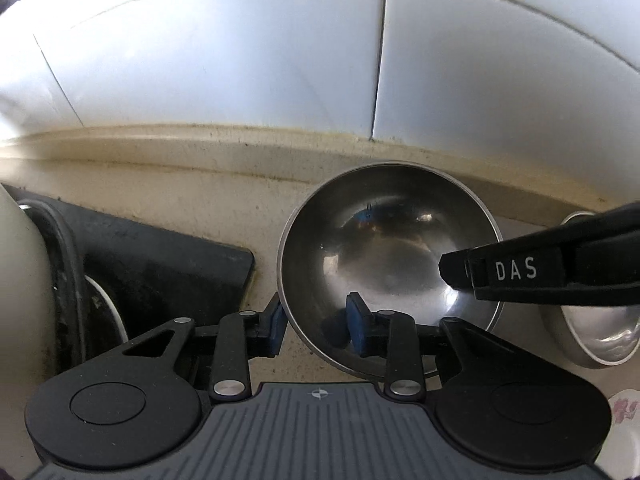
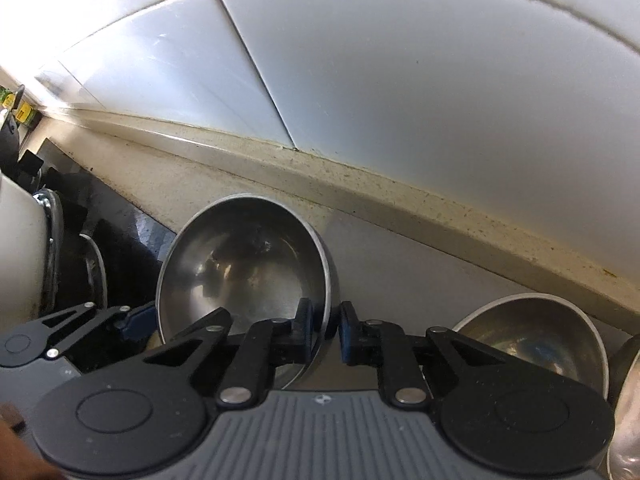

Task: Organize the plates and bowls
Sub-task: 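Close both grippers on the rim of the steel bowl, then lift the bowl with both grippers and carry it over the middle steel bowl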

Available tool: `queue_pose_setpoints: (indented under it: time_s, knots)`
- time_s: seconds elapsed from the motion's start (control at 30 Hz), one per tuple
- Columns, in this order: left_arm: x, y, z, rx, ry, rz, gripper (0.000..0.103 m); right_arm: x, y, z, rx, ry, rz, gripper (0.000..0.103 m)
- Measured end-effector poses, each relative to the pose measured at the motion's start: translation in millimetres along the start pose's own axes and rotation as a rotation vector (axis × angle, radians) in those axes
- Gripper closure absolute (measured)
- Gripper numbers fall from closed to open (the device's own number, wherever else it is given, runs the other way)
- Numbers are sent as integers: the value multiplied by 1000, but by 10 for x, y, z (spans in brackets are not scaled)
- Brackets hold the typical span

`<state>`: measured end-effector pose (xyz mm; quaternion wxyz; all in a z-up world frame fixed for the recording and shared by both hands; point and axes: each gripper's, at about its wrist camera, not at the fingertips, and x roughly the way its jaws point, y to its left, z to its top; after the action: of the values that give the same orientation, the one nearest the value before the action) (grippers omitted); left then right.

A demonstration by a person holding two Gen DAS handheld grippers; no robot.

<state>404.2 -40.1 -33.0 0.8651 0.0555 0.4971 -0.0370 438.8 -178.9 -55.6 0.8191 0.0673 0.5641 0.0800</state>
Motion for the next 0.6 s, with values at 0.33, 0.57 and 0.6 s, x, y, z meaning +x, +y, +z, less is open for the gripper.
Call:
queue_pose_setpoints:
  time_s: [0.33,0.57,0.6]
  knots:
    - [-481,-202,87,61,-91,-17,67,-523,-47,-60,14,-79,-3,103]
    - [-932,-558,154,118,-157,-68,67,-1137,-208,-225,35,-152,-49,103]
    - [-991,-620,163,130,-165,-72,66,-1215,-241,-247,41,-161,-57,103]
